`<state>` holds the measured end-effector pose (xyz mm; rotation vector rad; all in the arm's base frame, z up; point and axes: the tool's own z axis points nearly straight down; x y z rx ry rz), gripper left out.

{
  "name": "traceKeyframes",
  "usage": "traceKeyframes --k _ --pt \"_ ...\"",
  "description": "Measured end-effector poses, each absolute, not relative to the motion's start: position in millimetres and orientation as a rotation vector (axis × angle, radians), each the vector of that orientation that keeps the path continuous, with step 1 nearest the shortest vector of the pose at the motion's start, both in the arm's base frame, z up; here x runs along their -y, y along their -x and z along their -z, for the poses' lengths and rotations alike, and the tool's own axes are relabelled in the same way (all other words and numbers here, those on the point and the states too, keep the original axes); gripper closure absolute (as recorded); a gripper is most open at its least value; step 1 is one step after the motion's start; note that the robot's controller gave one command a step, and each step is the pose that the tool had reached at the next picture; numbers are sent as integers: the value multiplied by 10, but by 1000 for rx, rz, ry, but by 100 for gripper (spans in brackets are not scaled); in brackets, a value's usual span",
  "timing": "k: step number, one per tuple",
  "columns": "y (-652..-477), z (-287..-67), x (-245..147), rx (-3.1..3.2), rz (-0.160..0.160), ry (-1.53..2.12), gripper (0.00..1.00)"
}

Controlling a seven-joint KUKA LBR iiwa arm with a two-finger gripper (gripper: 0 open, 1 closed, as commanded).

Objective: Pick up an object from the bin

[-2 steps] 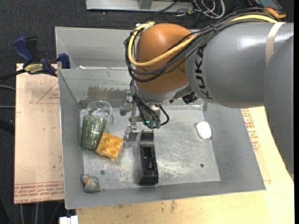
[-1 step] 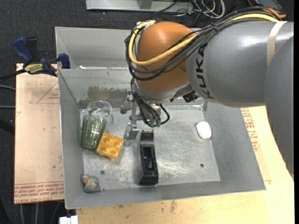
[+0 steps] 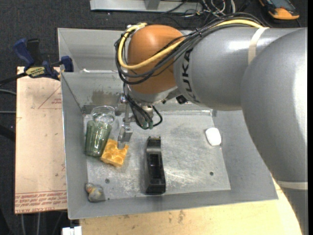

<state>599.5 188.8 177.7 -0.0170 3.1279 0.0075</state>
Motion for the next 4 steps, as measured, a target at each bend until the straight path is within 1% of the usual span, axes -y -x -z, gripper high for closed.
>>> traceKeyframes --k 1,2,3,4 --pt "-5918 -1457 -2064 -3146 4 101 0" --pt "-6047 -1663 -2279 -3134 -3 219 0" --pt "-6199 -1383 -2381 -3107 -5 390 0" --pt "-6078 -1053 -2372 -3073 -4 632 0"
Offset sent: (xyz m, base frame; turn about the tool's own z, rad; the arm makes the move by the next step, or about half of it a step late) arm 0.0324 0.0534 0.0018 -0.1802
